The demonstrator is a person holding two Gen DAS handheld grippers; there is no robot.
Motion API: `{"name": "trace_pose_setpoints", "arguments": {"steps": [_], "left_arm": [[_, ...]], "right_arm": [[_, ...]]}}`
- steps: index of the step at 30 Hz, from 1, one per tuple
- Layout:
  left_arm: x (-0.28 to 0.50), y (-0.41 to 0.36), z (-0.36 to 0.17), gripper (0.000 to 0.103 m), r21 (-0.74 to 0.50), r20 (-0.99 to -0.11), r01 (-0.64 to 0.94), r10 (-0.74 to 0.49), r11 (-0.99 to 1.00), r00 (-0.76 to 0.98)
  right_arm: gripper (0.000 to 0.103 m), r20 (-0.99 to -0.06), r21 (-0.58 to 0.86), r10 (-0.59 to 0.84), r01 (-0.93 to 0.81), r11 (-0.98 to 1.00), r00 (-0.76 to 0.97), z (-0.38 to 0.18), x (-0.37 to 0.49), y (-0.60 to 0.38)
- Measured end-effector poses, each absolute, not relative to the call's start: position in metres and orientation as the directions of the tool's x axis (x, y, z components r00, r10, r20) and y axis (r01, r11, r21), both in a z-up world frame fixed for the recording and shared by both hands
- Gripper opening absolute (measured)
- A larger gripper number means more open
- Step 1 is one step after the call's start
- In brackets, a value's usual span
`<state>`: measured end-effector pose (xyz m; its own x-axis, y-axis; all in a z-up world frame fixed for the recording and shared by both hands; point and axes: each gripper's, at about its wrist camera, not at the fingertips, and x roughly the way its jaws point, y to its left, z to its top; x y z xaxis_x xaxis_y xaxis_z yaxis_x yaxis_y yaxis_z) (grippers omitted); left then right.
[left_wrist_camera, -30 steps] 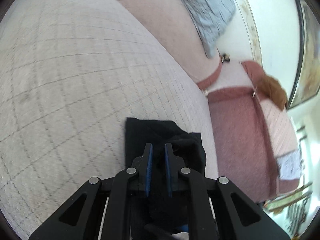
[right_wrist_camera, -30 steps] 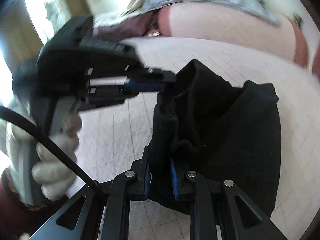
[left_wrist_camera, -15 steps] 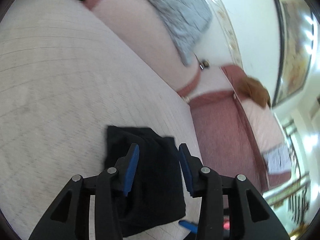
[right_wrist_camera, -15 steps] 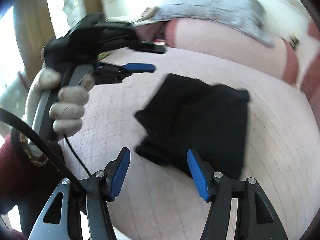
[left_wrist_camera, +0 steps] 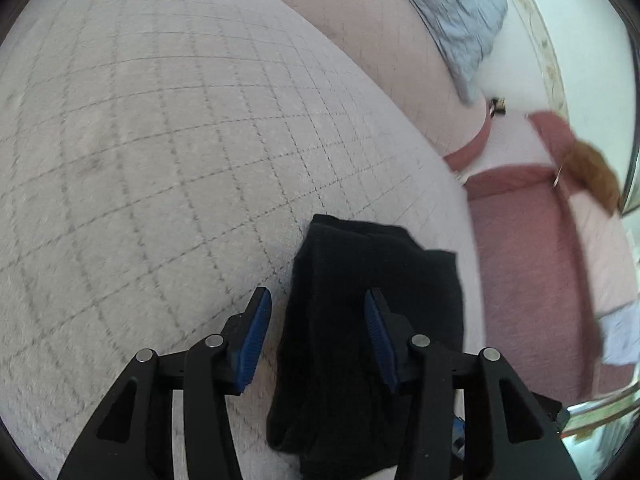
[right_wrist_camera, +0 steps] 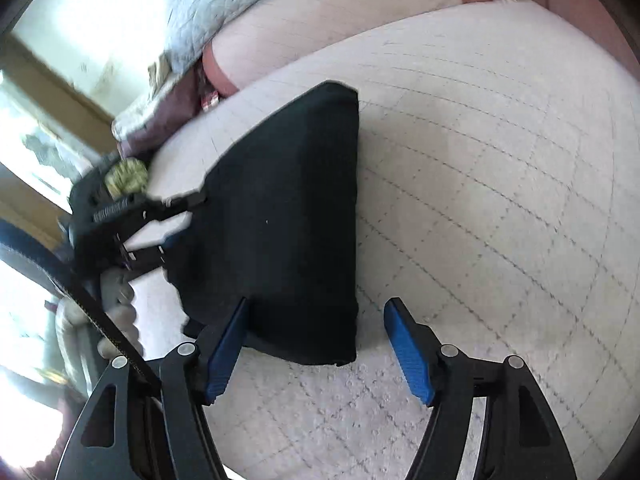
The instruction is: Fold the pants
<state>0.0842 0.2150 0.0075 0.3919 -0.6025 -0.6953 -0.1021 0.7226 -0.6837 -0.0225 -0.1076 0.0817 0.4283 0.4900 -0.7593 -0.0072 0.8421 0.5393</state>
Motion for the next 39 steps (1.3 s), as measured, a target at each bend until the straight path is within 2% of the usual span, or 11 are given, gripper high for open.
{"name": "trace_pose_setpoints", "arguments": {"steps": [4,8,10,15,20,25,30,31,34,36,39], "left_arm": [[0.074,0.218,0.032,0.046,-0.697,-0.645,-0.040,-0.603,0.716,0.469],[0.070,0.204,0.040,0.048,-0.669,-0.650,0.009,-0.591,0.744,0.478],[0.072,0.198,0.034,0.048,-0.662,-0.665,0.006,-0.591,0.749,0.457],[0.073,0.200,0.022,0.049,-0.696,-0.656,-0.026,-0.621,0.717,0.428],[0.074,0.207,0.015,0.058,-0.753,-0.620,-0.070,-0.670,0.654,0.408],[0.072,0.192,0.010,0.058,-0.726,-0.654,-0.073,-0.654,0.684,0.380],[0.062,0.161,0.011,0.068,-0.638,-0.717,-0.003,-0.592,0.770,0.368],[0.059,0.155,0.012,0.074,-0.619,-0.725,0.014,-0.579,0.785,0.372],[0.052,0.147,0.013,0.083,-0.622,-0.718,0.035,-0.588,0.782,0.374],[0.050,0.149,0.010,0.088,-0.656,-0.690,0.040,-0.621,0.753,0.373],[0.057,0.163,-0.001,0.102,-0.775,-0.583,0.020,-0.727,0.632,0.363]], "right_arm": [[0.074,-0.724,0.430,0.374,-0.044,0.902,0.579,0.129,-0.013,-0.115],[0.074,-0.683,0.510,0.497,-0.138,0.849,0.535,0.150,0.037,-0.096],[0.074,-0.694,0.550,0.545,-0.142,0.823,0.471,0.138,0.069,-0.082],[0.074,-0.797,0.545,0.510,0.020,0.838,0.323,0.066,0.140,-0.070],[0.074,-0.759,0.569,0.509,0.033,0.822,0.405,0.079,0.128,-0.094],[0.074,-0.773,0.519,0.470,-0.002,0.855,0.426,0.096,0.082,-0.119],[0.074,-0.765,0.570,0.515,0.034,0.821,0.388,0.083,0.036,-0.150],[0.074,-0.760,0.584,0.526,0.048,0.810,0.381,0.077,0.032,-0.153],[0.074,-0.738,0.634,0.572,0.078,0.769,0.358,0.060,0.027,-0.154],[0.076,-0.710,0.674,0.610,0.089,0.733,0.353,0.049,0.033,-0.153],[0.079,-0.655,0.736,0.663,0.105,0.669,0.362,0.037,0.049,-0.151]]}}
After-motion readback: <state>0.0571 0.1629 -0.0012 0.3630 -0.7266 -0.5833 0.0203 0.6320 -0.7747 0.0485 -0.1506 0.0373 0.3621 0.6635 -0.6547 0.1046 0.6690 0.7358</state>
